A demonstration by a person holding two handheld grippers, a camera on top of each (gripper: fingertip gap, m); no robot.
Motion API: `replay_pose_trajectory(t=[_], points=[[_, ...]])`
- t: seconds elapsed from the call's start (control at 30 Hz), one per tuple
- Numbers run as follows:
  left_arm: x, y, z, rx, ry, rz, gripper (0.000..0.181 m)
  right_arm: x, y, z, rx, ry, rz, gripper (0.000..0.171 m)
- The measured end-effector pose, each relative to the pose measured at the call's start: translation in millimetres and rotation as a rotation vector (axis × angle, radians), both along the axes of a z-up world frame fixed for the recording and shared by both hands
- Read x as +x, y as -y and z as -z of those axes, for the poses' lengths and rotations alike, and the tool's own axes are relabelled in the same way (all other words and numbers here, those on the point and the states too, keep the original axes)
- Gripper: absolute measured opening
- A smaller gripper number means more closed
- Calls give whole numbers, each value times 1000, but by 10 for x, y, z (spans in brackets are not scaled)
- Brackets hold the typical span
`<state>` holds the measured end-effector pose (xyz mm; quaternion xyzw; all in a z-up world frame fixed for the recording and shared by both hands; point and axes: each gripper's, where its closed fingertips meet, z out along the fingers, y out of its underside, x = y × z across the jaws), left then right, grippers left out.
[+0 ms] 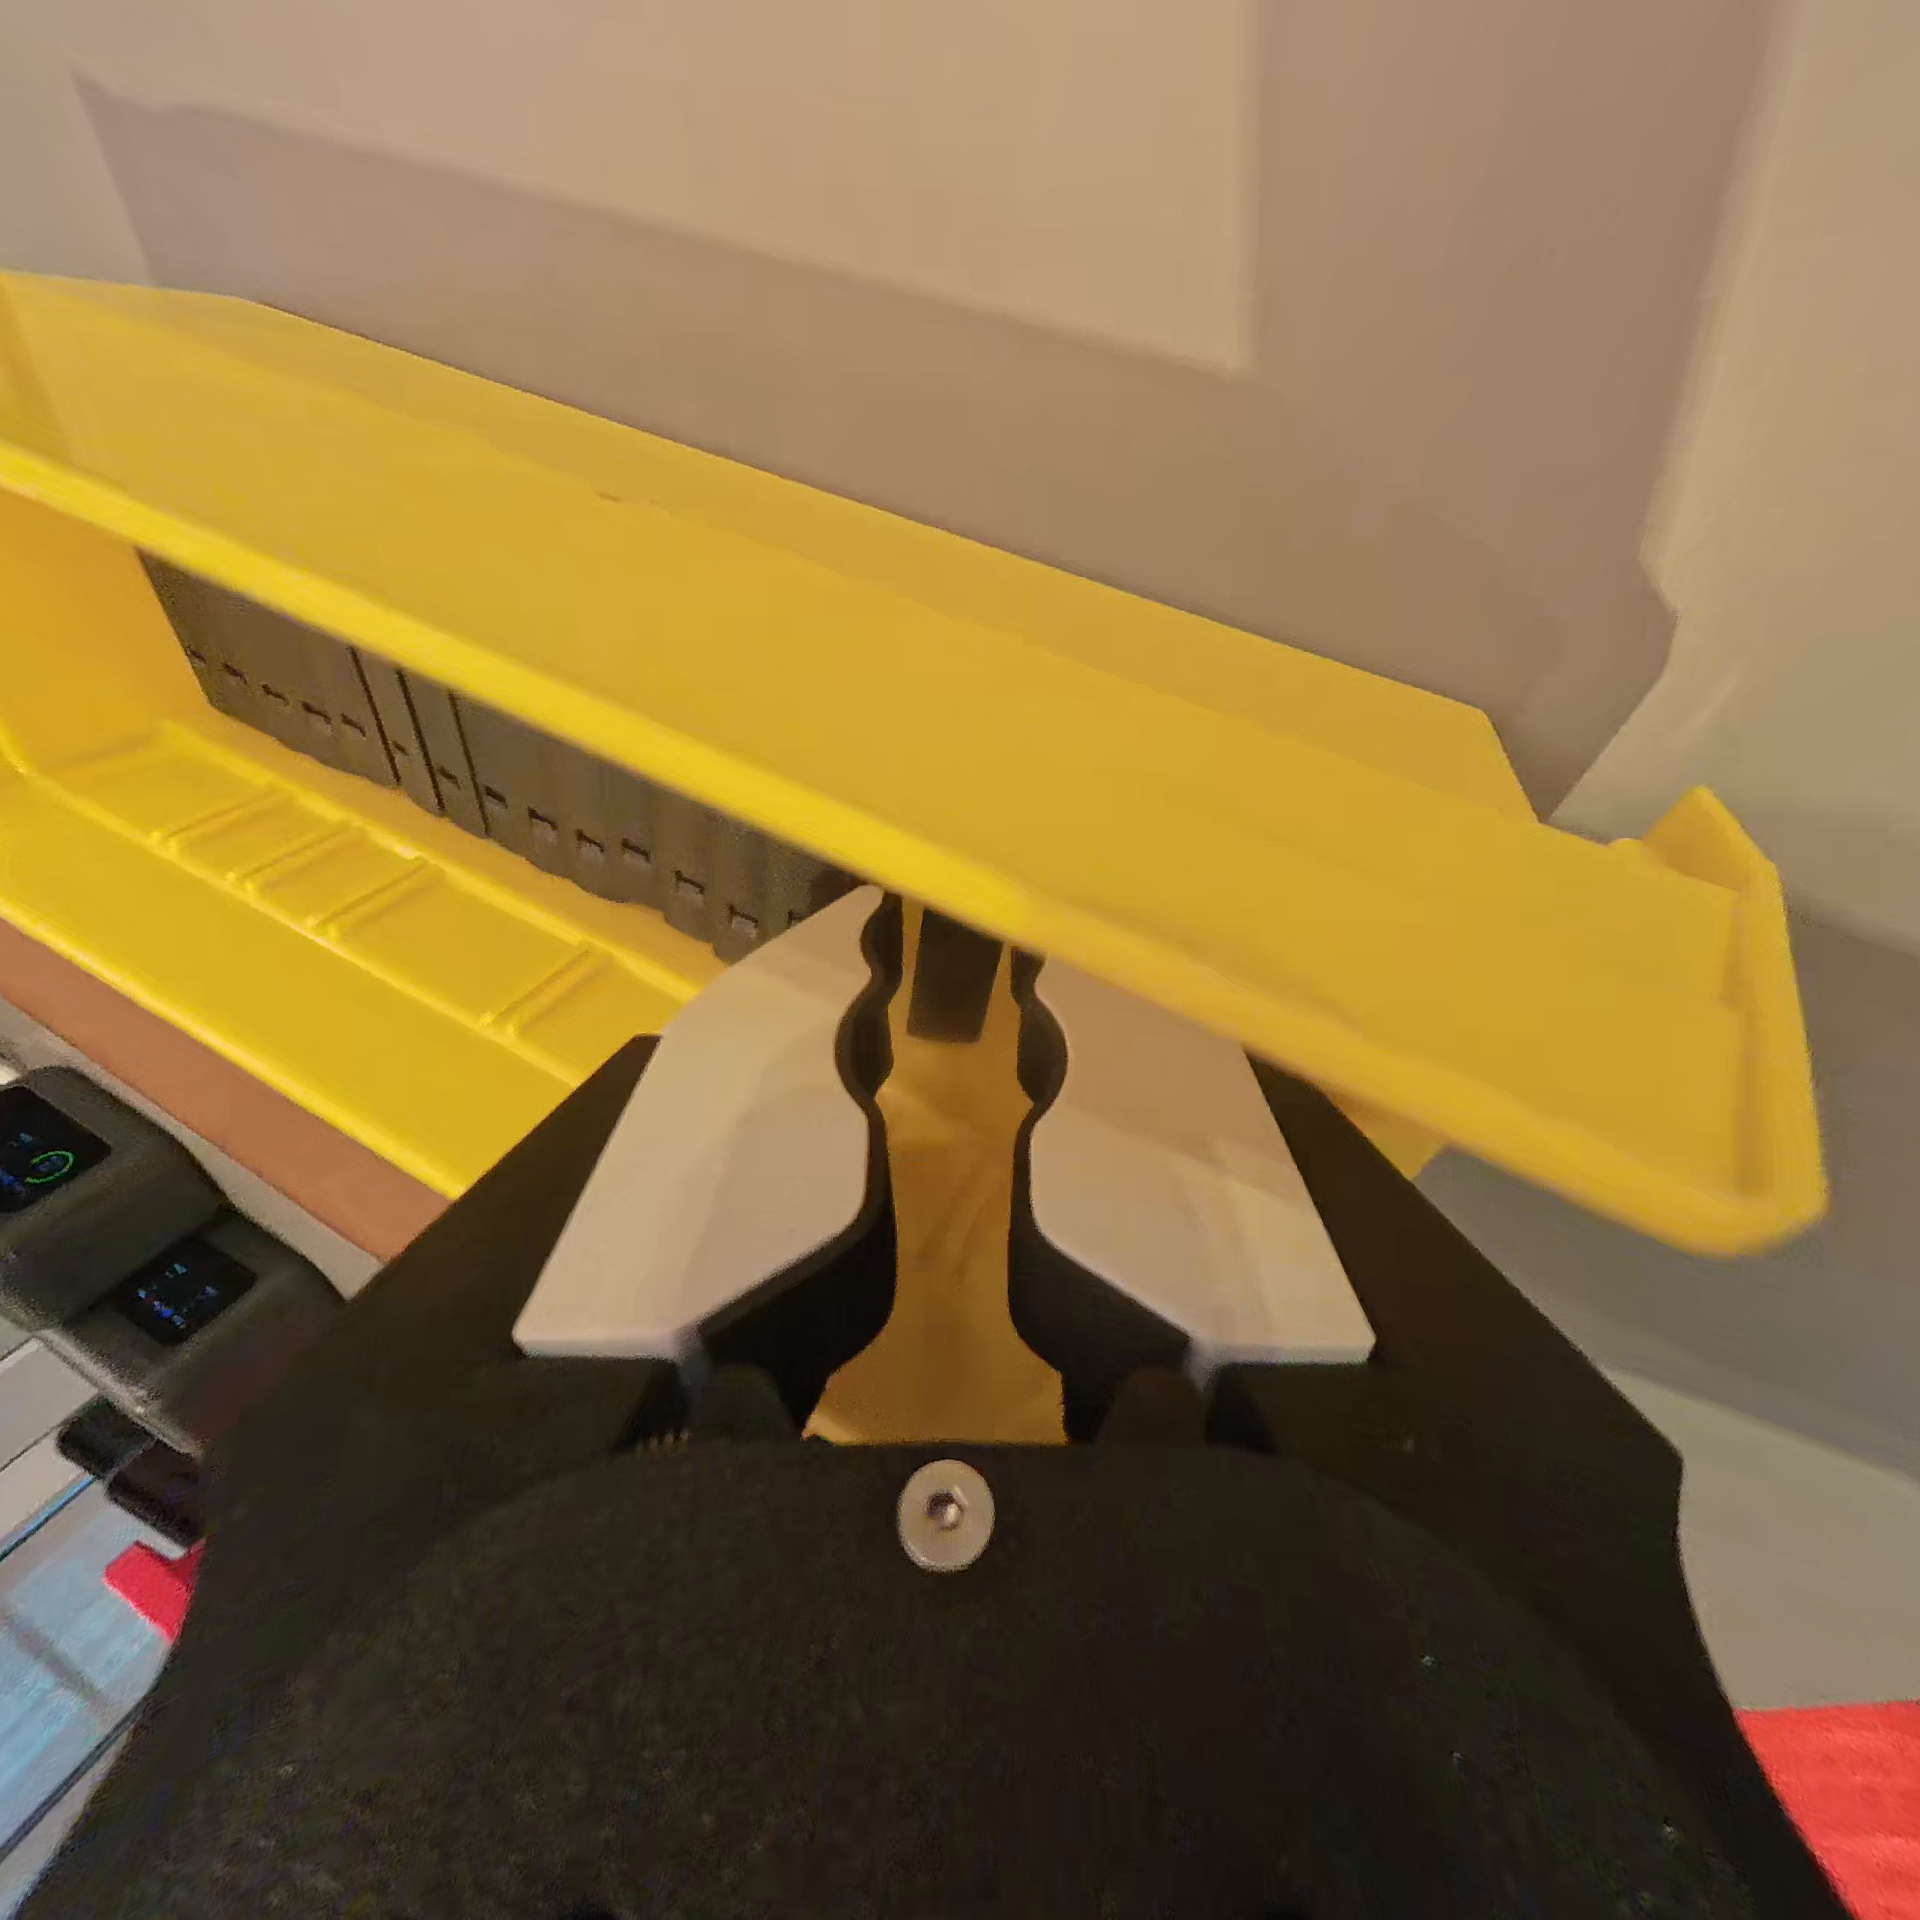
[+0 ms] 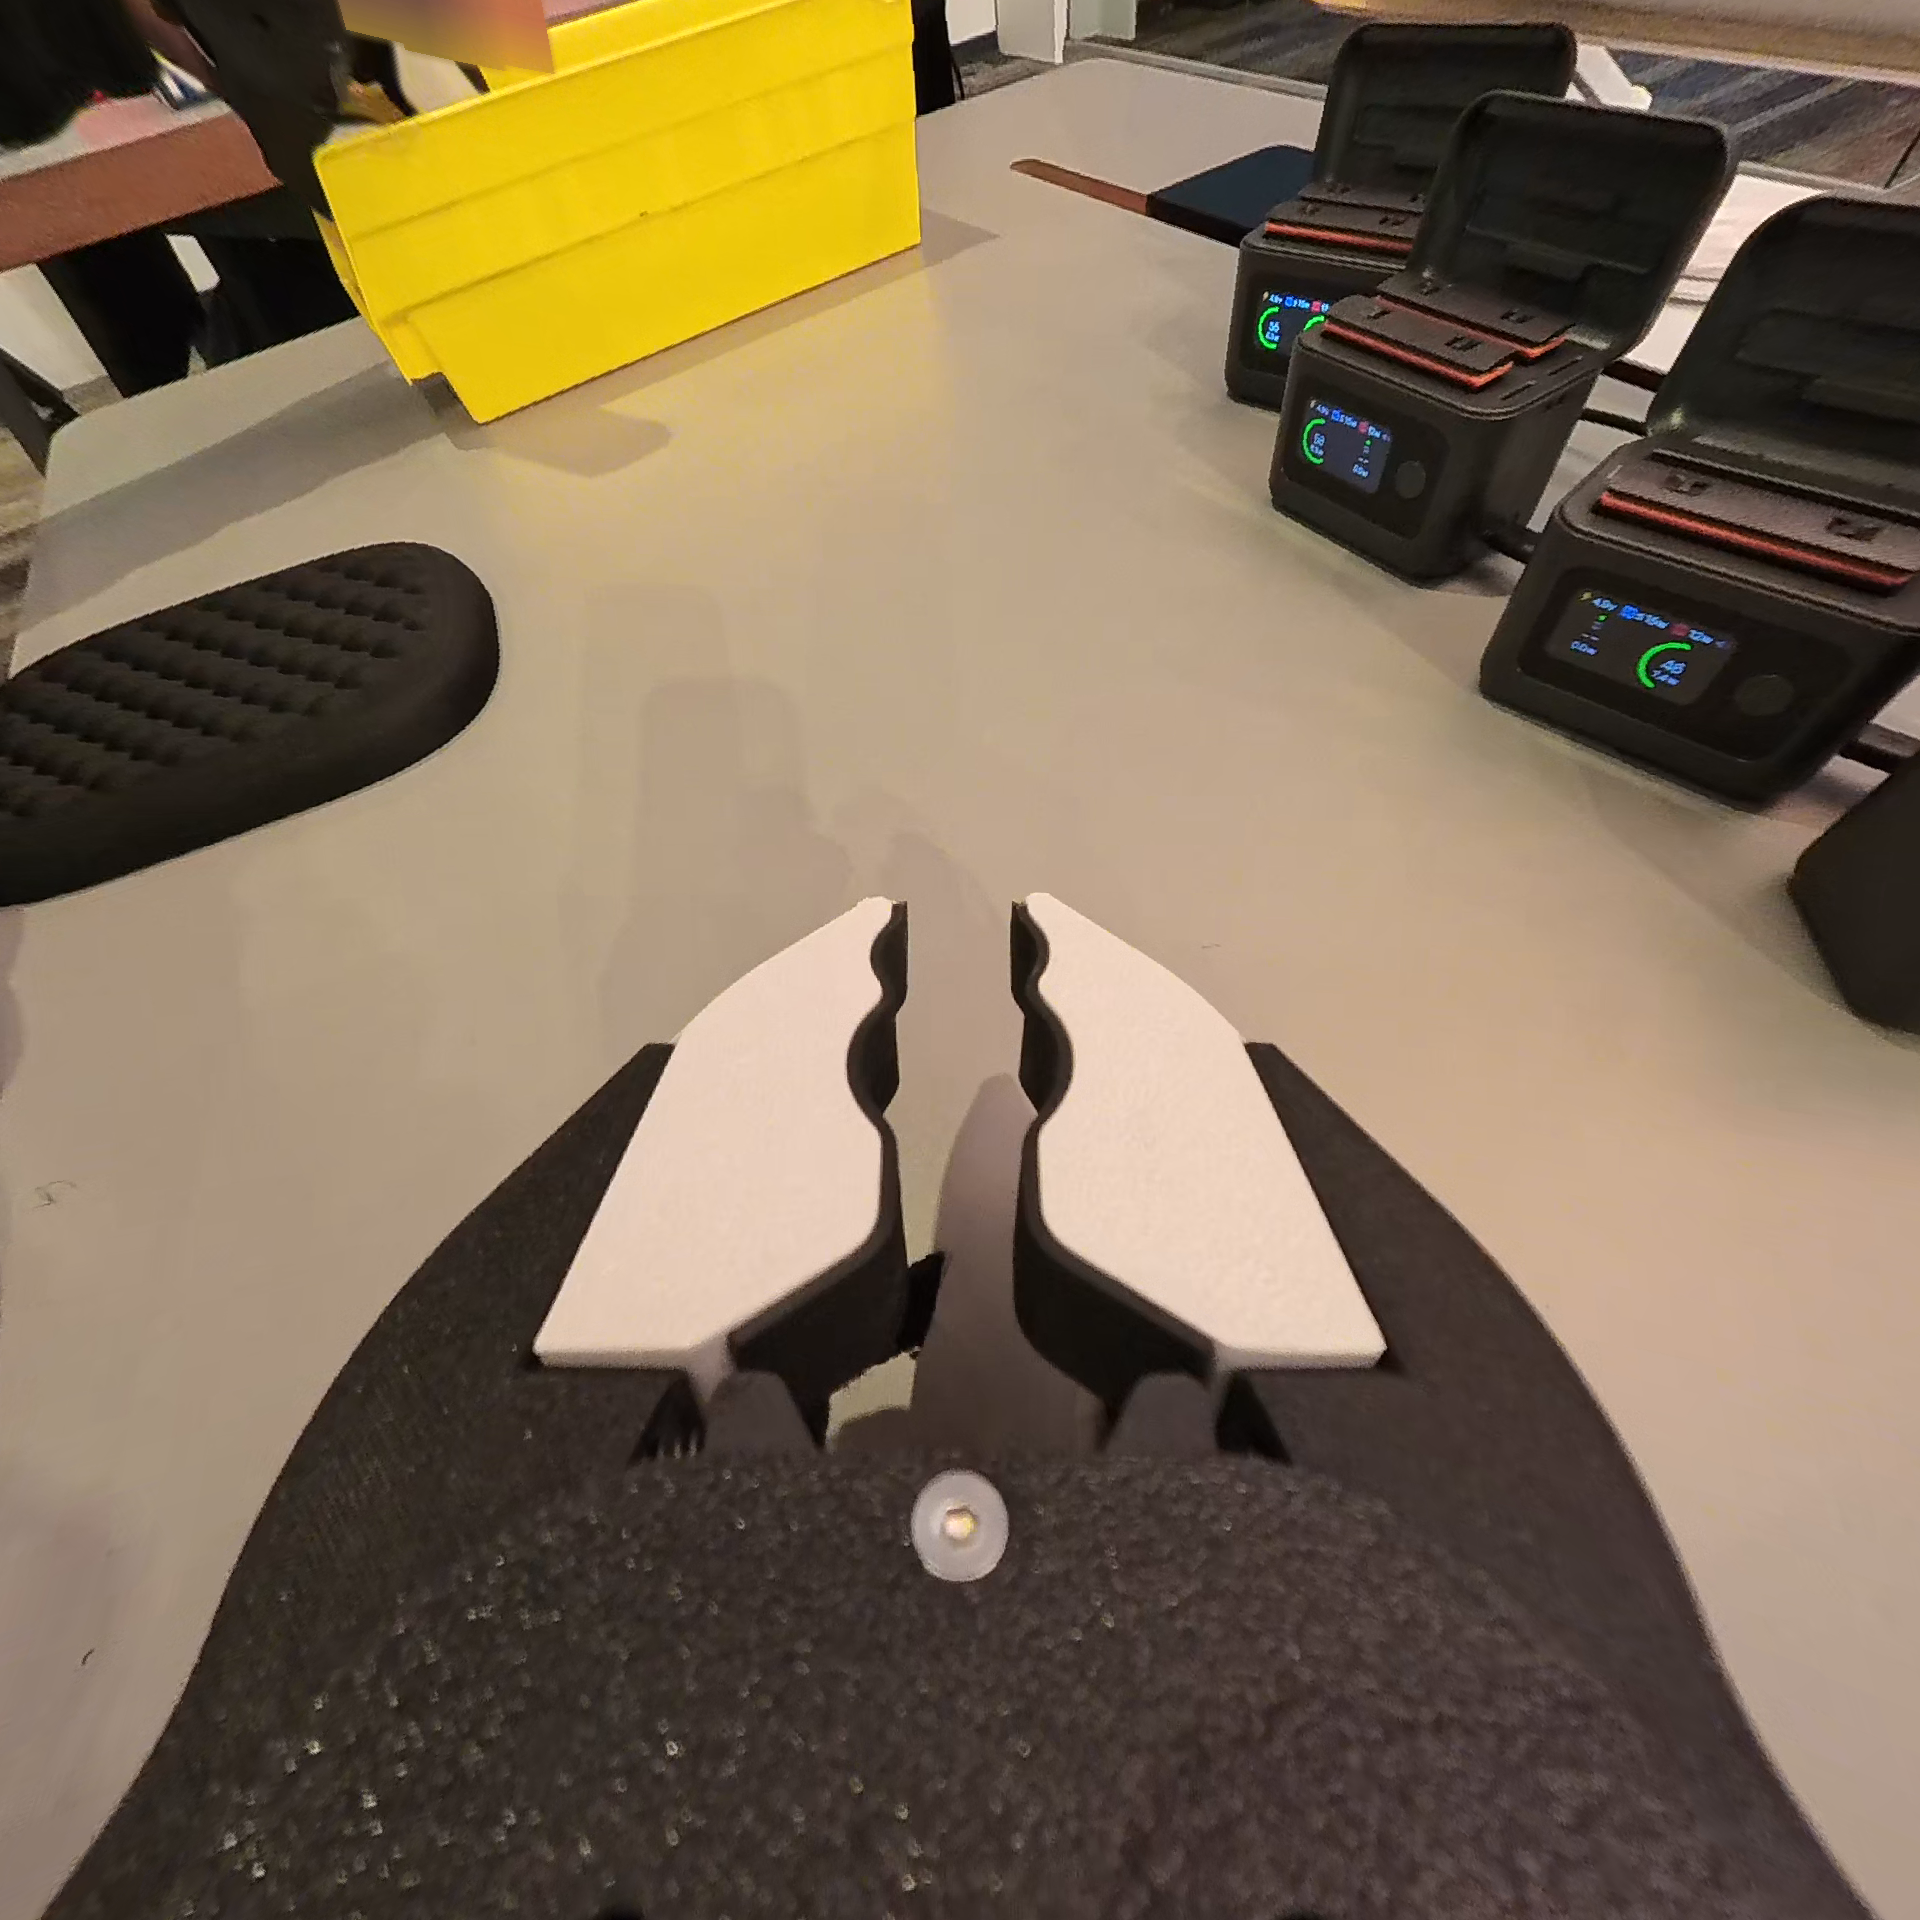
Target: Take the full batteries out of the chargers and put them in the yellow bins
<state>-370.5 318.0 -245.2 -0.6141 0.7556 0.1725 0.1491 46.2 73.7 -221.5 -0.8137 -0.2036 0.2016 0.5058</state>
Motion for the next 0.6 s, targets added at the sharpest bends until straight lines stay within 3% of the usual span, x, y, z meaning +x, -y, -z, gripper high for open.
replay_pose_trajectory(t=[0.33,0.5,0.6], points=[[23,-47,-106,63,22,-2,16,1,1,4,-2,-1,2,18],[56,12,-688,98,207,-53,16,-23,14,-34,24,4,-12,18],[365,196,-1149,110,422,-33,16,-82,34,-84,70,32,-38,19]])
